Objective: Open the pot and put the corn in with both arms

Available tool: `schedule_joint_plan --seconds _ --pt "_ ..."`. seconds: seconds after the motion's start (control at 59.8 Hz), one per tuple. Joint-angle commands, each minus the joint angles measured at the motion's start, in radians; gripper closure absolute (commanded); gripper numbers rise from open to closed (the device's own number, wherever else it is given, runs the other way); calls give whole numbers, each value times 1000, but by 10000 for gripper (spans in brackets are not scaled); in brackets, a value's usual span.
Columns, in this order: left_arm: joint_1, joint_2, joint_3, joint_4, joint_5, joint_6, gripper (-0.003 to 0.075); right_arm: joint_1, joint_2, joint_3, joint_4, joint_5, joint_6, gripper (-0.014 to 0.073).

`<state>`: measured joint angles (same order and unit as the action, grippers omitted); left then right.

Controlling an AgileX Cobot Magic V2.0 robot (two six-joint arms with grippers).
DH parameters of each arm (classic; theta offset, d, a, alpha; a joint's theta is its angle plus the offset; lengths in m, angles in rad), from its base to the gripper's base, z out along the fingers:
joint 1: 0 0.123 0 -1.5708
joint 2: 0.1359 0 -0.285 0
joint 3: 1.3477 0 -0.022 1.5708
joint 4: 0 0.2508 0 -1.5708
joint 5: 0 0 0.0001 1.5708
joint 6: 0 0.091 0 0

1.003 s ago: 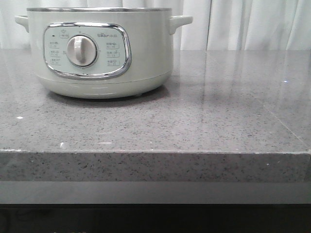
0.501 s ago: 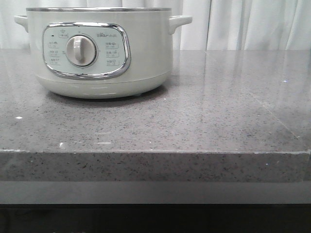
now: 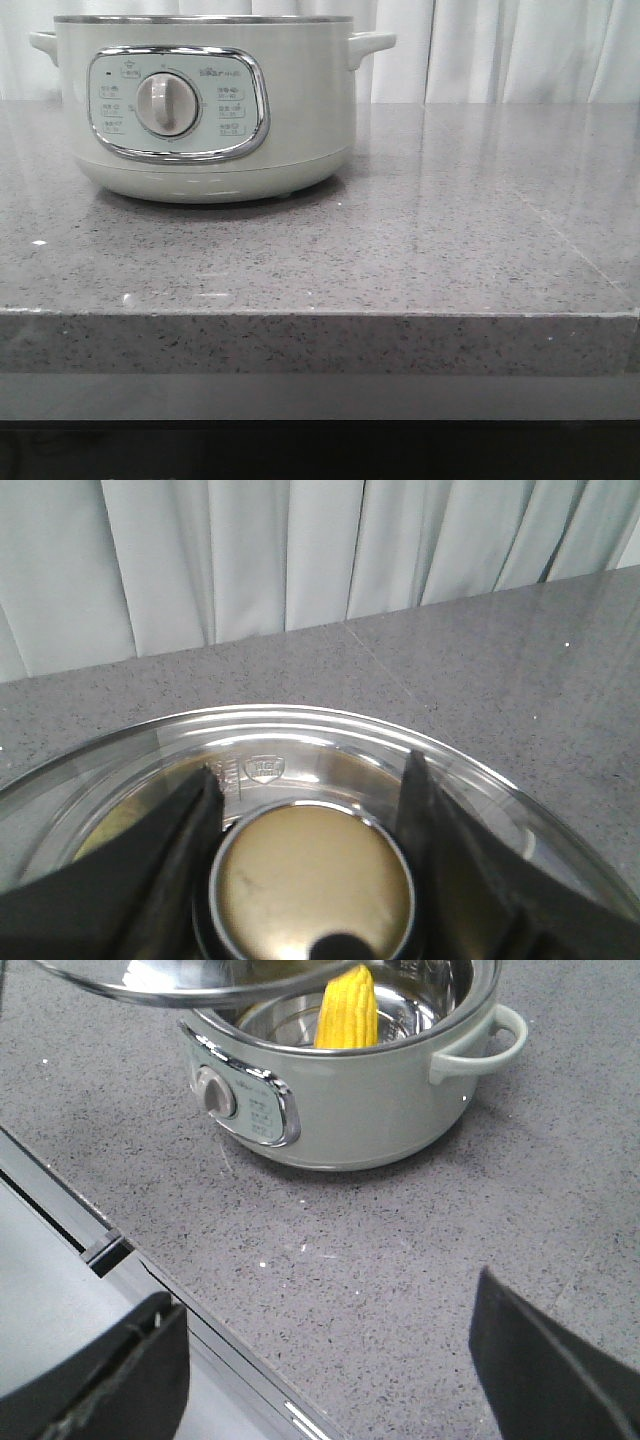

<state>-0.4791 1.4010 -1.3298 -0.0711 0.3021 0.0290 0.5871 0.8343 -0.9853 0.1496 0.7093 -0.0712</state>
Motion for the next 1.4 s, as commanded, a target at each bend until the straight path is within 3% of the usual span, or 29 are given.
schedule_joint_plan --seconds 0.0,0.217,0.501,1.387 --pt "6 9 -73 -24 -177 -5 499 -4 -10 -25 -1 -63 -9 1" --pt "40 89 -80 -53 -302 -5 499 -4 -10 -25 -1 -63 -9 1" --pt "40 148 -80 -53 -358 -5 499 -4 -10 -25 -1 -63 -9 1" --pt "9 194 -80 -43 -345 -5 499 -4 -10 -25 -2 -63 -9 1"
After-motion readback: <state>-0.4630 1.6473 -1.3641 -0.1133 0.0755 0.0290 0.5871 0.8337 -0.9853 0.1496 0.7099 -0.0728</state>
